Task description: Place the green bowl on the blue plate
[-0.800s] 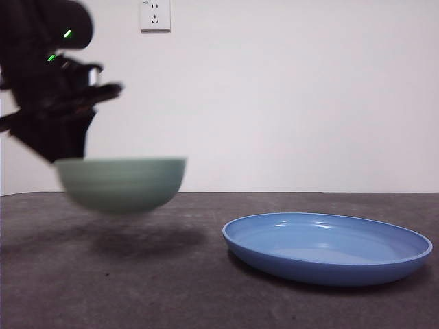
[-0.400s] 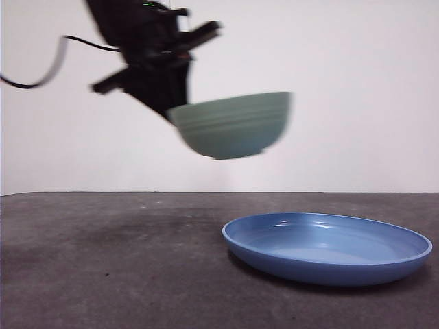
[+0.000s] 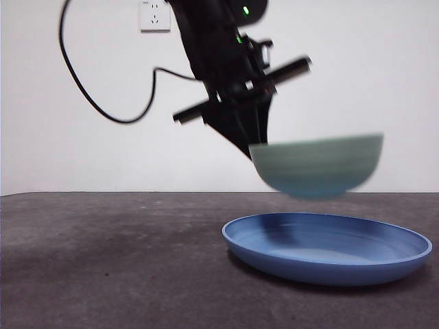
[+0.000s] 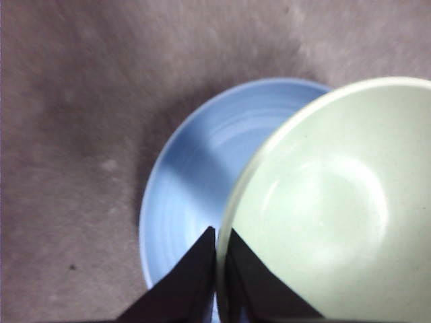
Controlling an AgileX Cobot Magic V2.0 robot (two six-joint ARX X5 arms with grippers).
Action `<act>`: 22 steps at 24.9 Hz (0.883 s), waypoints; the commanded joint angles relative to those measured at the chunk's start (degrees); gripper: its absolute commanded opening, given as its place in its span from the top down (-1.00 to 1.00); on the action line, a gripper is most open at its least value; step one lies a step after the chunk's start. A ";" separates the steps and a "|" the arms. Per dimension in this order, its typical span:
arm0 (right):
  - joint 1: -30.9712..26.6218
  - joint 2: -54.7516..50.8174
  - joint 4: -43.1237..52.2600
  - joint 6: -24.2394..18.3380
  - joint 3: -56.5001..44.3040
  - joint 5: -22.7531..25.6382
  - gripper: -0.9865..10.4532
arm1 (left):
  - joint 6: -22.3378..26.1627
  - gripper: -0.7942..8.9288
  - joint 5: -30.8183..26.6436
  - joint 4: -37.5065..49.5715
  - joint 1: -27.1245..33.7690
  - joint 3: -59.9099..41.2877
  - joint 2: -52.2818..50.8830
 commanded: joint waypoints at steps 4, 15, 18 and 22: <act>0.31 0.22 0.50 -0.26 1.03 -0.02 -0.26 | -0.33 0.82 -0.20 -0.81 -1.25 2.08 6.29; 0.31 0.22 0.46 -0.24 1.03 -0.02 -0.26 | 2.10 0.82 -0.20 -0.24 -1.57 2.08 7.89; 0.31 0.22 0.46 -0.24 1.01 -0.02 -0.26 | 2.01 0.66 -0.17 -0.35 -1.55 2.10 7.87; 0.31 0.22 0.28 -0.24 1.03 -0.02 -0.26 | 2.69 0.04 -0.15 -3.52 -1.49 4.57 7.85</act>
